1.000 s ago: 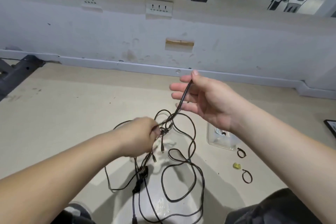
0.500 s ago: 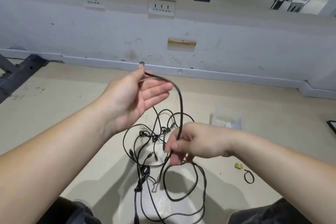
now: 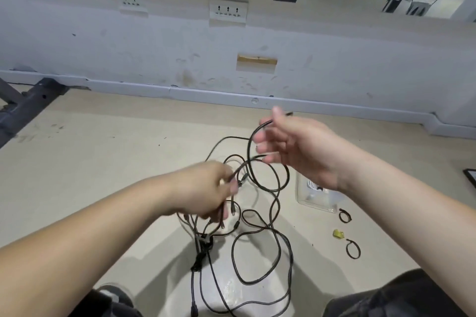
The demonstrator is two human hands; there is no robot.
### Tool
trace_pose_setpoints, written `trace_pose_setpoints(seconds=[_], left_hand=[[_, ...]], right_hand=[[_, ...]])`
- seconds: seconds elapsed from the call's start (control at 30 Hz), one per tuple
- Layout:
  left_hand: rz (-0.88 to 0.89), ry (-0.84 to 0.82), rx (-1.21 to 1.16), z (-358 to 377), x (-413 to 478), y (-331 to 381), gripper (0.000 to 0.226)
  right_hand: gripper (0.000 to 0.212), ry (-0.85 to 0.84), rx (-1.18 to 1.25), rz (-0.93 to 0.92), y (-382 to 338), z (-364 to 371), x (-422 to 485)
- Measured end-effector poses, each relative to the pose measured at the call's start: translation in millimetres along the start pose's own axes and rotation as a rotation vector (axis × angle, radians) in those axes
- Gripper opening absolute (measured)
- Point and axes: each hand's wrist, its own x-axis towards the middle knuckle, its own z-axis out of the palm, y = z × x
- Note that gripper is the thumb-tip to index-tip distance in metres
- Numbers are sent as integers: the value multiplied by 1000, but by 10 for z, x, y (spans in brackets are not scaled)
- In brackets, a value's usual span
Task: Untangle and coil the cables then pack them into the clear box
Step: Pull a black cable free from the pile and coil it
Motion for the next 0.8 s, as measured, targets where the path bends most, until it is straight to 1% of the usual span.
trace_pose_setpoints(seconds=[0.07,0.1,0.13,0.17,0.23,0.27,0.3,0.37,0.4,0.43,0.47,0.5,0.53,0.57,0.63,0.67,0.7,0.77,0.8], left_hand=[[29,112,-436,-92,-8,143,27],[44,164,-595,-128,-11,193,28],[56,207,-715,-156,-22,247,28],[61,236,-815,-179,-30,293,27],[66,270,-1019,-203,-36,372,23],[76,292,-1112,-219,-34,397,22],[96,317,-1190,-244,-23,414,22],[139,326,-1319,-319,12,398,28],[136,301,-1337,-349,40,363,34],[103,276,-1310,-363,62,327,37],[49,264,-1216,-346,81,280,33],[-9,259,-1058,-296,93,217,26],[-43,236,-855,-206,100,145,26],[-42,174,-643,-89,97,83,31],[10,-28,-307,162,65,16,33],[25,-86,-197,273,65,0,29],[40,-78,-81,355,99,-36,26],[69,41,150,369,131,-50,16],[77,104,156,333,144,-33,14]], right_hand=[[44,-78,-315,31,130,-23,-66],[41,-161,-471,24,205,-11,-102],[31,-252,-580,16,270,17,-143],[23,-323,-626,26,321,55,-177],[25,-397,-594,82,398,109,-222],[22,-440,-599,104,429,121,-235],[19,-475,-675,98,456,135,-250],[20,-466,-866,60,498,166,-252],[24,-420,-861,49,492,193,-240],[26,-345,-751,47,468,219,-221],[25,-254,-590,23,439,226,-185],[23,-158,-432,-22,376,218,-142],[21,-71,-294,-64,298,194,-100],[21,-15,-159,-86,224,176,-67],[23,-2,102,-53,100,143,-12],[25,-18,205,-20,47,133,3],[26,-40,287,5,-4,128,12],[28,-48,397,-1,-85,93,23],[28,-33,407,-20,-116,64,27]])
